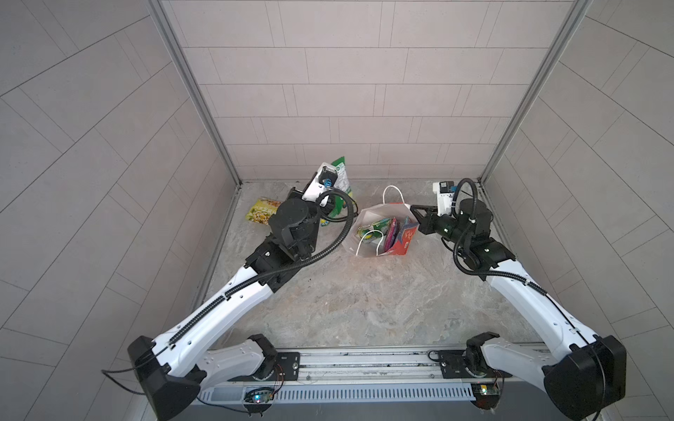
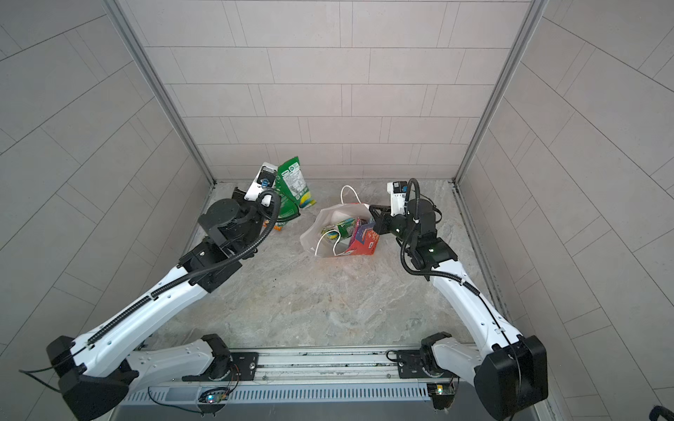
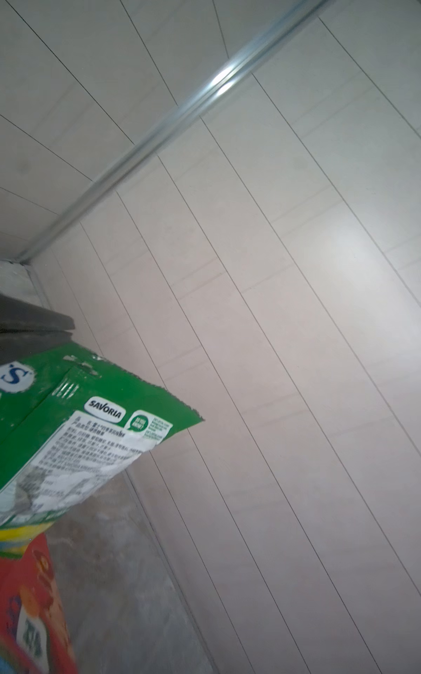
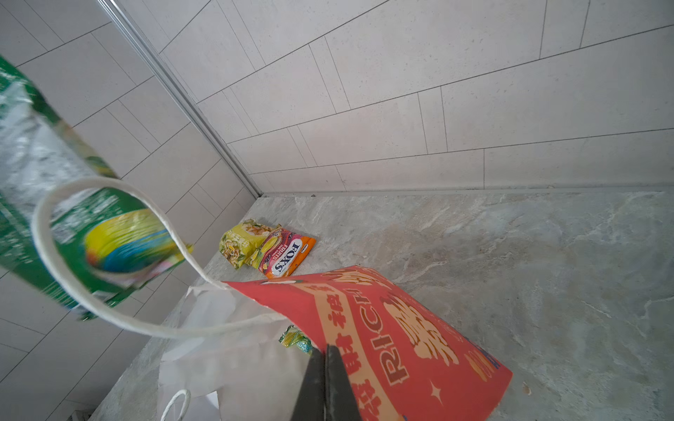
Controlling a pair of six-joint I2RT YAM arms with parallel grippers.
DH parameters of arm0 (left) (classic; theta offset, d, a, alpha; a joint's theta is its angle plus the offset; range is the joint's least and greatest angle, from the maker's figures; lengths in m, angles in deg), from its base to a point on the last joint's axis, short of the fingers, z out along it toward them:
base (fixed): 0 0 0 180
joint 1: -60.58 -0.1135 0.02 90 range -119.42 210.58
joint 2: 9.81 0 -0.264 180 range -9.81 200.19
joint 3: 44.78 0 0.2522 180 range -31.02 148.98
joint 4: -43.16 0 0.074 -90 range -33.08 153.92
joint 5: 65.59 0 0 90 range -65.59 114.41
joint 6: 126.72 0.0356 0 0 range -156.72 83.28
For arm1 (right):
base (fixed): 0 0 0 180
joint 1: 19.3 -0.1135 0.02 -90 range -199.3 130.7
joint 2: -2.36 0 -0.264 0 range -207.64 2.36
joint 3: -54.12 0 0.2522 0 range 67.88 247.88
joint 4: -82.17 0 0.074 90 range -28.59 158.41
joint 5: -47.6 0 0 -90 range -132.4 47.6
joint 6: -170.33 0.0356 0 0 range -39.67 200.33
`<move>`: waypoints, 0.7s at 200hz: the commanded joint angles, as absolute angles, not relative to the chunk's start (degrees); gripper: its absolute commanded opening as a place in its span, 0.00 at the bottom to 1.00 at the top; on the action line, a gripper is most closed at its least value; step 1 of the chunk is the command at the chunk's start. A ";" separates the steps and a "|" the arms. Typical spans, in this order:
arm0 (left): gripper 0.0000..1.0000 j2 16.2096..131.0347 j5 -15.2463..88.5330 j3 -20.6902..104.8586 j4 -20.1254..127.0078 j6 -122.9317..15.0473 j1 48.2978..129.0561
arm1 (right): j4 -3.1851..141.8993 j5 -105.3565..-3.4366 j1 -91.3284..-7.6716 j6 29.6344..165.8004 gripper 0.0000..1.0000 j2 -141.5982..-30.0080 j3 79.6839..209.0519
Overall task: Take the snacks out of the paper bag
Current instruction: Pick up the snack from the paper bag, then place the snack at the middle-left of the table.
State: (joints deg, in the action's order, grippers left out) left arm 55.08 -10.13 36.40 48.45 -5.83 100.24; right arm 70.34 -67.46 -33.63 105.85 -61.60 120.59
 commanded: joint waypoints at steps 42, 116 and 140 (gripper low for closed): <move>0.00 60.41 -15.23 30.83 48.09 -10.88 84.44 | 70.66 -65.82 -33.03 106.73 0.00 -60.66 119.85; 0.00 63.84 -9.43 14.11 33.04 -4.37 74.06 | 70.42 -64.41 -32.75 106.44 0.00 -60.04 117.75; 0.00 65.51 -13.59 10.39 26.22 -1.65 73.64 | 70.81 -64.11 -32.76 106.65 0.00 -60.00 117.36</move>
State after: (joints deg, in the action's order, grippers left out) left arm 65.28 -8.88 12.77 37.90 -4.97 74.34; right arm 71.19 -65.23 -33.01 106.44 -61.03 118.20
